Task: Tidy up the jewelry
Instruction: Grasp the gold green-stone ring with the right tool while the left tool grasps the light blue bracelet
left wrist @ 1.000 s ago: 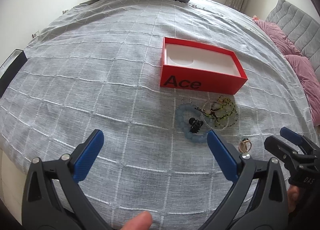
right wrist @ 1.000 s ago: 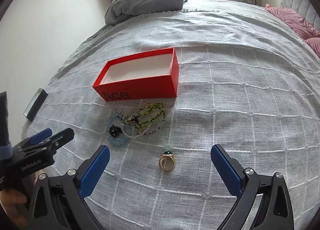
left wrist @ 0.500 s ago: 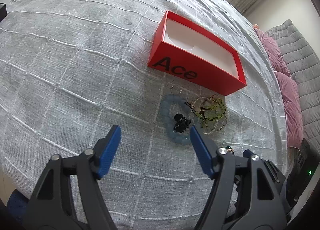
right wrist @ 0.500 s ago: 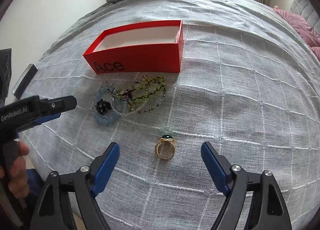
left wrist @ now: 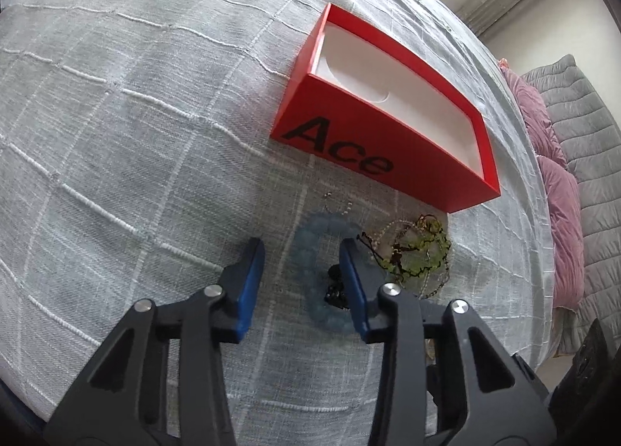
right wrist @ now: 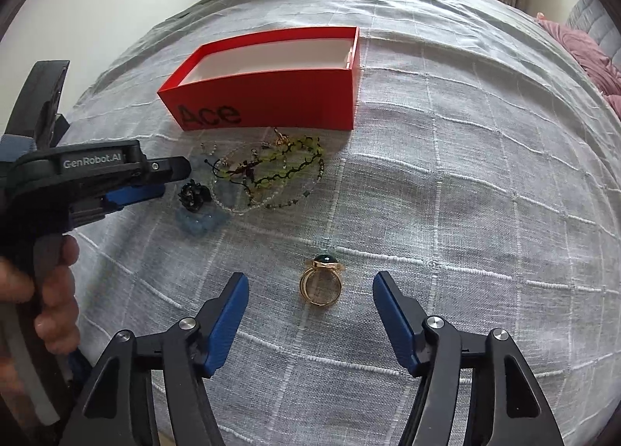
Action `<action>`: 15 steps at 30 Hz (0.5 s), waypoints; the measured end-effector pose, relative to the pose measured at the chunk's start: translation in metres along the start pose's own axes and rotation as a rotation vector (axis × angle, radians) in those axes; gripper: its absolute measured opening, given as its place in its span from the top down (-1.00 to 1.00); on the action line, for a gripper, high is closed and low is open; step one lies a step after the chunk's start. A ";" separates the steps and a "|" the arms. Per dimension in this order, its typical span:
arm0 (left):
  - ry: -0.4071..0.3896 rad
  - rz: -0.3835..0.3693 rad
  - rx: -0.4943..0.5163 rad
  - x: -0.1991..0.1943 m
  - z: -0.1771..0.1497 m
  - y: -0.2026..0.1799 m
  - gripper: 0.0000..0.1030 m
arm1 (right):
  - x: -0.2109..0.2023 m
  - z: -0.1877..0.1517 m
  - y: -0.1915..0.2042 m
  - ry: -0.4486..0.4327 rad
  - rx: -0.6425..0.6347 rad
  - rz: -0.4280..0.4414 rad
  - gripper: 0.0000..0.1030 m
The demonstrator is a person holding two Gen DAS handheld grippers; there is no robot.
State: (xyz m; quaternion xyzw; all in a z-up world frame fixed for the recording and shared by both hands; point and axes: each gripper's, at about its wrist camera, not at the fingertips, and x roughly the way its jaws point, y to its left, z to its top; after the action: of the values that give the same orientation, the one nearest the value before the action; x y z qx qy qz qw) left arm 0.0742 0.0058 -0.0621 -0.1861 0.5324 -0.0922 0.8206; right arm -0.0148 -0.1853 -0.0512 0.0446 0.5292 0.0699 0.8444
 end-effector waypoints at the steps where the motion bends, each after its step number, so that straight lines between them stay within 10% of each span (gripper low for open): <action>1: -0.004 0.025 0.022 0.001 0.001 -0.003 0.53 | 0.000 0.000 0.000 -0.001 0.000 0.000 -0.28; 4: -0.014 0.072 0.062 0.002 0.000 -0.008 0.74 | 0.005 0.001 0.000 0.002 -0.006 -0.012 -0.20; 8: -0.020 0.070 0.078 -0.009 0.000 -0.007 0.75 | 0.018 0.001 0.004 0.059 -0.037 -0.031 0.55; 15: -0.101 -0.067 0.142 -0.057 -0.006 -0.013 0.75 | -0.010 0.010 -0.013 -0.002 0.034 0.068 0.55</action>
State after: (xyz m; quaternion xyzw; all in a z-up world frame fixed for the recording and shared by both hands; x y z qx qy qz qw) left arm 0.0451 0.0124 -0.0109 -0.1495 0.4762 -0.1478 0.8539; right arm -0.0092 -0.1993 -0.0402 0.0770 0.5277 0.0894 0.8412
